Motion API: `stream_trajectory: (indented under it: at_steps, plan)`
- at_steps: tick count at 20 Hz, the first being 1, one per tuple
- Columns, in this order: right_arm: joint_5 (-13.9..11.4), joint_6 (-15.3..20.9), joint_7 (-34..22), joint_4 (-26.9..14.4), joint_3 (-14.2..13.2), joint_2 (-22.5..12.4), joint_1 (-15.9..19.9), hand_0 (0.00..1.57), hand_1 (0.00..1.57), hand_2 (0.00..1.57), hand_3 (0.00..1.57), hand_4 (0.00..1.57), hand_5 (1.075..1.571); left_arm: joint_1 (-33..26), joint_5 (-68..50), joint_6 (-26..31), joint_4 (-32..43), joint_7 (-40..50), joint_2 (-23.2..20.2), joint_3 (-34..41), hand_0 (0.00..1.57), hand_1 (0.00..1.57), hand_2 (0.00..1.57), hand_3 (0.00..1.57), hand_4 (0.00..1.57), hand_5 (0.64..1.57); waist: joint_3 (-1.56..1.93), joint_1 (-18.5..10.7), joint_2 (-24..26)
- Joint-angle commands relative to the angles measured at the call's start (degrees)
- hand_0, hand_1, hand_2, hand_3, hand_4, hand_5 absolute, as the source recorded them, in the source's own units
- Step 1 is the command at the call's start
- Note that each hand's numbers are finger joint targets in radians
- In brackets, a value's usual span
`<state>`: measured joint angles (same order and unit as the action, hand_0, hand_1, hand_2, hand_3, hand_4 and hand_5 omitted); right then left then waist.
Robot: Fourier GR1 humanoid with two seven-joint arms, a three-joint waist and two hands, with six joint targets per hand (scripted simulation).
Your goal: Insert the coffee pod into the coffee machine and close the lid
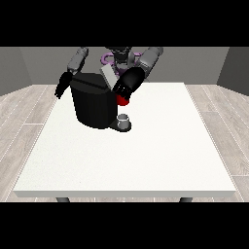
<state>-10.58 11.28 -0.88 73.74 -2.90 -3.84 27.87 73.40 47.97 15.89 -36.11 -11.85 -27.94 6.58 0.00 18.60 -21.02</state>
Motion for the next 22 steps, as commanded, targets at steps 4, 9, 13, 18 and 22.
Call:
stream_trajectory:
  at_steps: [4, 9, 13, 18, 22]
  plan:
    - [0.6, -1.1, 0.4, -1.3, -1.9, -2.5, 0.0, 0.0, 0.0, 0.0, 0.0, 0.11, 1.571, -0.5, 1.0, -2.3, -0.6, -2.9, 0.0, -0.6, 1.27, 1.27, 1.24, 0.97, 0.0, 1.571, 0.02, -0.5, -0.8]
    - [-1.9, 0.3, 0.9, 1.7, 1.3, -0.8, -0.5, 0.0, 0.0, 0.0, 0.0, 0.15, 1.571, 0.9, 3.1, -4.6, 0.4, -5.3, -4.8, -0.2, 1.04, 1.04, 1.05, 0.74, 0.0, 1.571, 0.0, 1.5, -3.5]
    - [0.7, -1.2, 0.5, 0.2, -1.3, -2.1, 1.7, 0.0, 0.0, 0.0, 0.0, 0.16, 1.571, -0.1, 4.0, -6.2, -0.6, -4.4, -1.5, -1.5, 0.74, 0.74, 0.87, 0.65, 0.0, 1.571, 0.02, 0.7, -2.5]
    - [-1.7, 0.4, -2.3, 1.2, -0.2, -2.3, 3.4, 0.0, 0.0, 0.0, 0.0, 0.21, 1.571, 2.9, 5.0, -4.1, 1.2, -5.0, -6.0, -0.8, 0.0, 0.0, 0.62, 0.49, 0.0, 1.571, 0.0, 1.2, -3.8]
    - [-2.4, 1.4, -0.6, 1.3, 1.1, -0.3, -1.9, 0.0, 0.0, 0.0, 0.0, 0.15, 1.571, -1.1, 4.7, -6.2, 0.8, -6.6, -3.8, -0.9, 0.0, 0.0, 0.53, 0.44, 0.0, 1.571, 0.0, 0.0, -0.5]
